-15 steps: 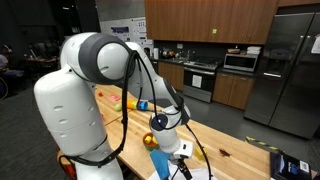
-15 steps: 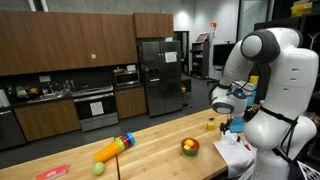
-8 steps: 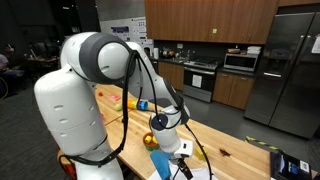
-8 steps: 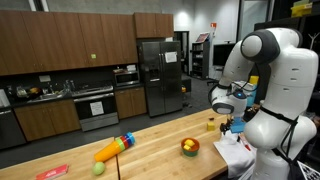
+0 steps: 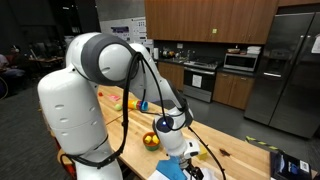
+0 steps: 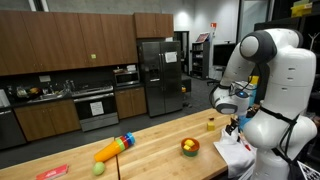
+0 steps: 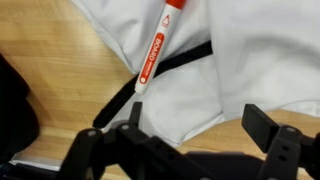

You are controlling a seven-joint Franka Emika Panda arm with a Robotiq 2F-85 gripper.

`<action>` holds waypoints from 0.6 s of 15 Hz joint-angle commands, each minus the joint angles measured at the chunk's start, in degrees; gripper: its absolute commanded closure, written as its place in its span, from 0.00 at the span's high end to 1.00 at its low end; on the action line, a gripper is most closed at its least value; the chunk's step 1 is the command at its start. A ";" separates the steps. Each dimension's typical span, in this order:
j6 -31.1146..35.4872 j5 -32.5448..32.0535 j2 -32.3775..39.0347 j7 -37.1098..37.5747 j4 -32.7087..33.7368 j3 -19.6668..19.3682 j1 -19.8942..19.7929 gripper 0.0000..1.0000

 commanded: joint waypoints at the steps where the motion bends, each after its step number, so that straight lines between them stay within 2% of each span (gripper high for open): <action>1: -2.01 -0.15 0.62 -9.04 0.00 -3.27 -2.43 1.00; 5: -2.38 1.55 1.45 -15.78 -0.10 -7.02 -5.24 1.00; 9: -5.78 1.63 -0.44 -16.81 -0.08 -10.88 -8.90 1.00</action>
